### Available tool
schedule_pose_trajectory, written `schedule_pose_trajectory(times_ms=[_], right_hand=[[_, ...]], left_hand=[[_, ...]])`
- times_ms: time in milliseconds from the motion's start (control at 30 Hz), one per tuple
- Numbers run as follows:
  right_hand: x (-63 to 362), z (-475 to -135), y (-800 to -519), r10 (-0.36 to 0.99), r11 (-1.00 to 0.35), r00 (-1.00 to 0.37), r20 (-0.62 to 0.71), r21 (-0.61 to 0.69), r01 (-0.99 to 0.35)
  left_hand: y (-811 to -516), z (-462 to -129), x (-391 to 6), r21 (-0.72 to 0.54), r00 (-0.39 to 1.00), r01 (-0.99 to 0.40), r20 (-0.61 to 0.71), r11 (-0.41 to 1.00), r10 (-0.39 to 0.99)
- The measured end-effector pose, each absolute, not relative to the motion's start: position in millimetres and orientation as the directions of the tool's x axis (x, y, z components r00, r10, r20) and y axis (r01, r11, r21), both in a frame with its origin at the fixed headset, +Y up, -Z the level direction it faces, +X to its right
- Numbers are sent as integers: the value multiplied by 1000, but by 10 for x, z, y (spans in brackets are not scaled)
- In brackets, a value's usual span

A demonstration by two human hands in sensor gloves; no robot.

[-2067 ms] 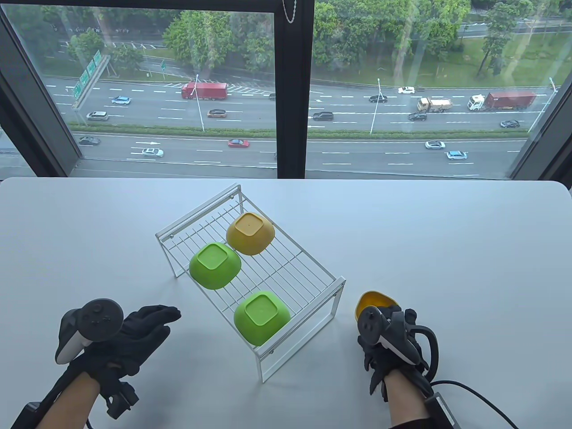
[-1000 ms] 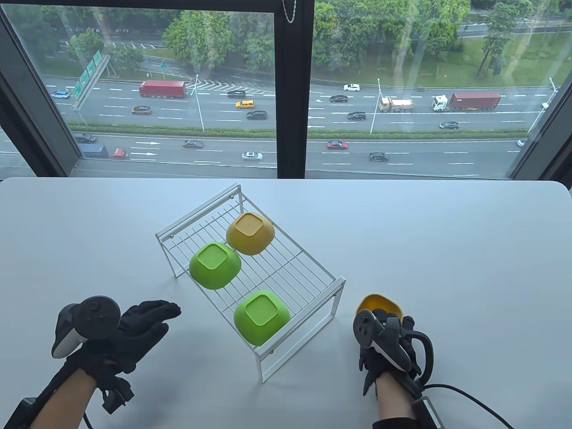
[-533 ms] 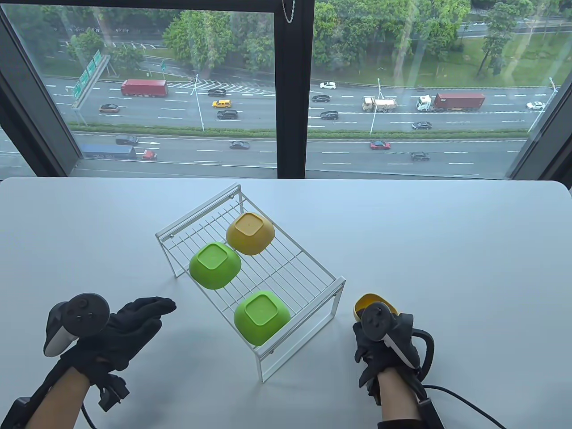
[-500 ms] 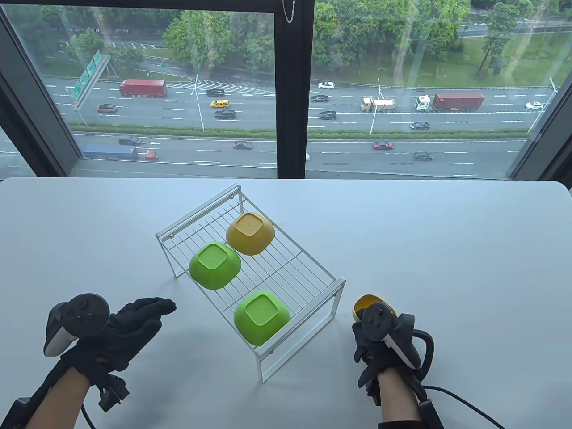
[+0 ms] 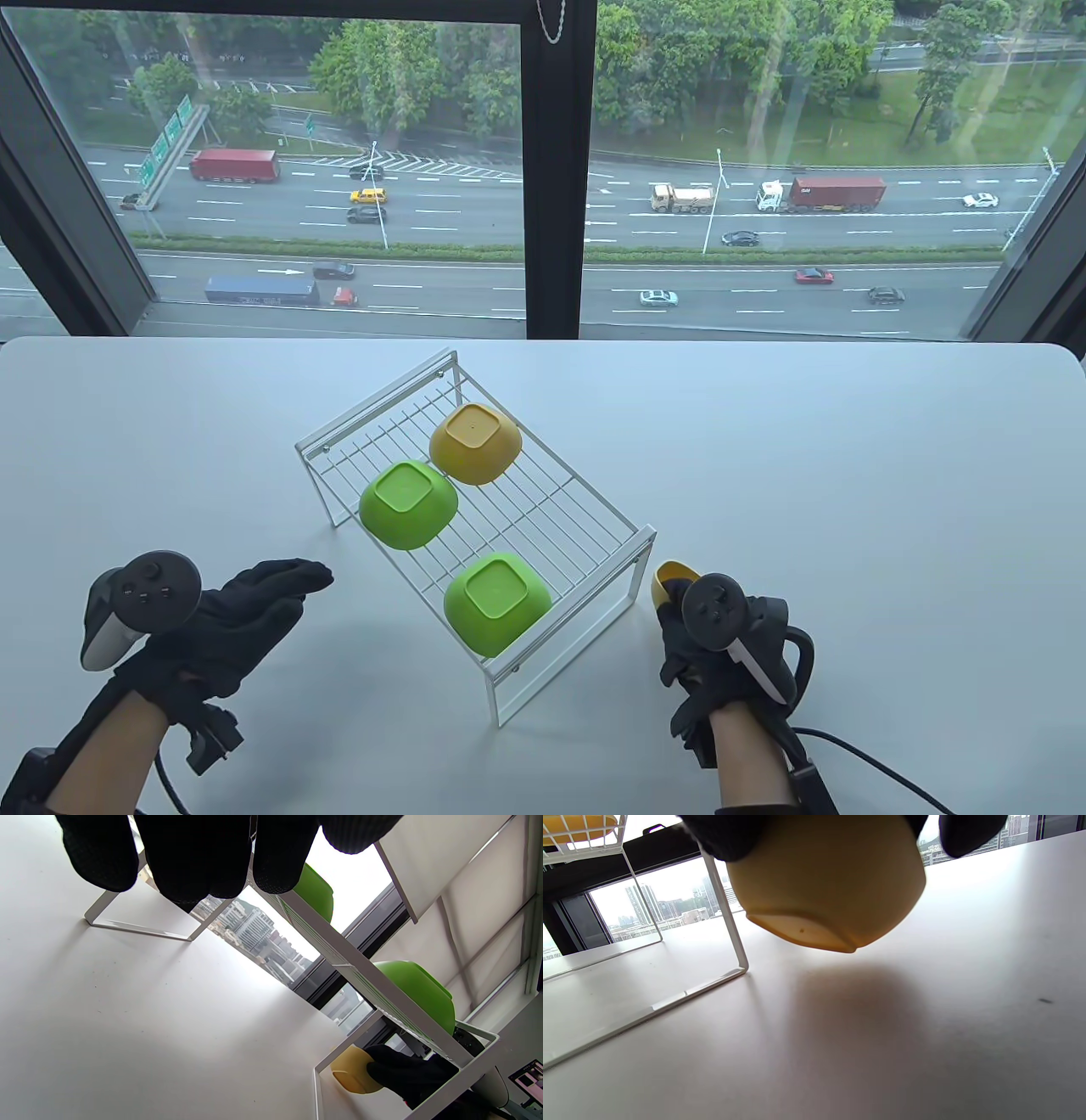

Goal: Flip small dish upside down onto kitchen shelf

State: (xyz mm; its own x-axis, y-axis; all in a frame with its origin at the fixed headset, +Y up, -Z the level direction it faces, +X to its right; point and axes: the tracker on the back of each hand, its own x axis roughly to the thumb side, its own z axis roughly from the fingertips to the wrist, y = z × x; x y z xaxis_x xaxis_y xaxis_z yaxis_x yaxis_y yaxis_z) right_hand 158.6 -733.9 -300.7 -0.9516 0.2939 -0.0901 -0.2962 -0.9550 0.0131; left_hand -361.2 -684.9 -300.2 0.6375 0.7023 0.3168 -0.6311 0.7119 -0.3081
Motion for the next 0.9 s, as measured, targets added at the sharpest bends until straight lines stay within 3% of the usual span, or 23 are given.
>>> schedule_pose_trajectory(times_ms=[367,633,800,900], right_hand=[[1616,-2893,-6980,385,-895,-923,-7,-245,-372],[1535,-2831,-6825,272,-884,-960,64,-378,-276],[1507,-2782,-6532,228,-825,-971,67,-516,-229],[1488,-2815,-6307,357,-737,-929,101,-581,-346]], left_hand=[[-6869,-3035,-3622,-244,641,-651,330,719,693],[-6865,-3076,-3618,-245,632,-652,347,718,693],[-6838,-3052,-3521,-263,644,-608,390,750,658],[-6841,-3046,-3543,-240,648,-618,384,749,657]])
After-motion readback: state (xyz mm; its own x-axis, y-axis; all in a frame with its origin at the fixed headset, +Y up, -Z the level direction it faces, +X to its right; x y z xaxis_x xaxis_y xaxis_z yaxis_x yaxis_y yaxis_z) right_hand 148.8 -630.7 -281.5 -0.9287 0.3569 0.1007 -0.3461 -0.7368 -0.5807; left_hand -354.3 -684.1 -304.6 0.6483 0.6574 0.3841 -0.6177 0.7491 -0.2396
